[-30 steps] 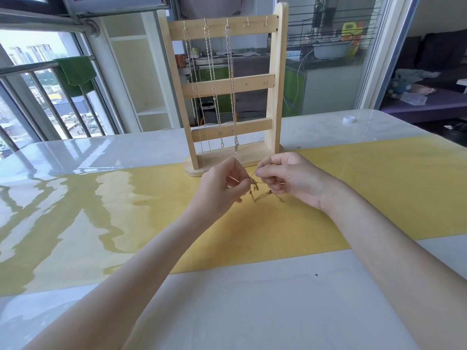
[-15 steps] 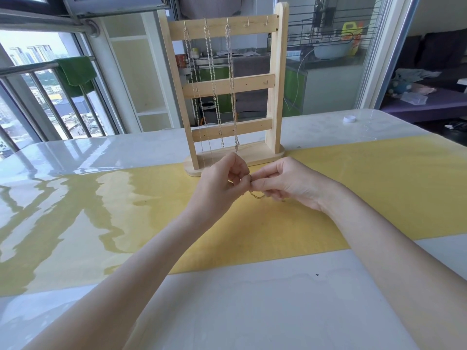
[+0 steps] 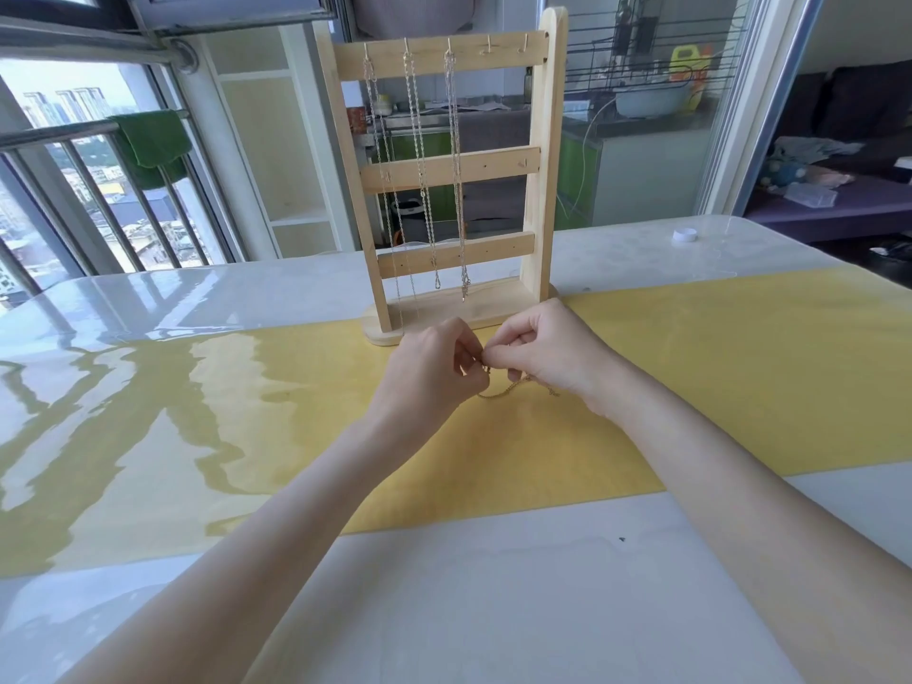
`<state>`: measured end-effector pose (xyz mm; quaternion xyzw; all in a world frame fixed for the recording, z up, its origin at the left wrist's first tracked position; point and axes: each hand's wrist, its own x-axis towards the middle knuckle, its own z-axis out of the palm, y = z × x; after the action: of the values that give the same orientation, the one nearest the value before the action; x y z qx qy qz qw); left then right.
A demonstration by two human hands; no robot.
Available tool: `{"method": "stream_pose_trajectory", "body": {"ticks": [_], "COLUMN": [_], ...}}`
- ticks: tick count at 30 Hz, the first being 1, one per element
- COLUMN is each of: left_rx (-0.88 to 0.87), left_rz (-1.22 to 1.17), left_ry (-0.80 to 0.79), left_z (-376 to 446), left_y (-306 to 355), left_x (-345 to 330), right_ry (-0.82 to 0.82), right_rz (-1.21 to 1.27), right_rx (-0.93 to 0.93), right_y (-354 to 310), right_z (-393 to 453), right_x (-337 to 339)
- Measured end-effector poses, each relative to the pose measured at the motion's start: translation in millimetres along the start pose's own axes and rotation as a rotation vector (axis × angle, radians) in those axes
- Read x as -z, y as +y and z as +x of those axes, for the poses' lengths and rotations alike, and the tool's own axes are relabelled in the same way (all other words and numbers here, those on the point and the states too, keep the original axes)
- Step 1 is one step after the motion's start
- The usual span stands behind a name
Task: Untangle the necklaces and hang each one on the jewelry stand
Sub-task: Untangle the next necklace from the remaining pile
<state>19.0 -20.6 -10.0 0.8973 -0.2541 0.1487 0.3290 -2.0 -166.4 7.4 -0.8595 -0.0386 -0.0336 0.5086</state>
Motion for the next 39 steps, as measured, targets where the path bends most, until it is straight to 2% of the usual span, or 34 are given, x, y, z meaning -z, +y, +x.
{"method": "stream_pose_trajectory", "body": {"ticks": [2, 4, 6, 9, 11, 17, 23, 28, 30, 33, 35, 37, 39], "left_rx": [-0.015, -0.004, 0.171, 0.509, 0.566, 0.451, 0.426, 0.296, 0.353, 0.476, 0.504, 0.498, 0.470], "left_rz": [0.086, 0.054, -0.232, -0.873, -1.005, -0.791, -0.685, -0.446, -0.567, -0.978, -1.145, -1.170, -1.081], "left_ry": [0.014, 0.030, -0.039, -0.280, -0.350, -0.310, -0.227, -0.185, -0.188, -0.187, -0.194, -0.185, -0.148], "left_z": [-1.1, -2.1, -1.6, -0.6, -1.5, -0.5, -0.1, -2.1, -2.7, -0.5, 0.1, -0.6, -1.0], "left_y": [1.7, 3.3, 2.7, 7.2, 9.4, 9.5, 5.4, 12.6, 12.2, 9.6, 9.5, 11.1, 10.4], "left_x": [0.0, 2.1, 6.8, 17.7, 18.6, 12.5, 14.9, 9.9, 10.6, 14.7, 15.2, 14.6, 14.0], "right_ry": [0.029, 0.036, 0.001, -0.180, -0.279, -0.250, -0.226, -0.193, -0.197, -0.215, -0.226, -0.253, -0.280], "right_rz": [-0.071, -0.059, 0.020, 0.243, 0.331, 0.385, 0.547, 0.658, 0.671, 0.668, 0.636, 0.597, 0.589], "right_rx": [0.026, 0.031, 0.009, -0.055, -0.085, -0.106, -0.065, -0.175, -0.176, -0.143, -0.131, -0.114, -0.099], "right_y": [-0.1, 0.1, 0.2, 2.6, 5.0, 11.3, 11.8, 14.2, 13.3, 11.3, 10.9, 11.0, 11.2], "right_z": [0.2, 0.2, -0.4, -2.6, -3.8, -0.5, 0.3, 1.2, -0.1, -0.8, -1.0, -1.1, -1.7], "right_x": [-3.5, -3.7, 0.6, 10.4, 14.2, 17.1, 19.6, 12.6, 12.3, 10.3, 7.8, 7.2, 9.4]}}
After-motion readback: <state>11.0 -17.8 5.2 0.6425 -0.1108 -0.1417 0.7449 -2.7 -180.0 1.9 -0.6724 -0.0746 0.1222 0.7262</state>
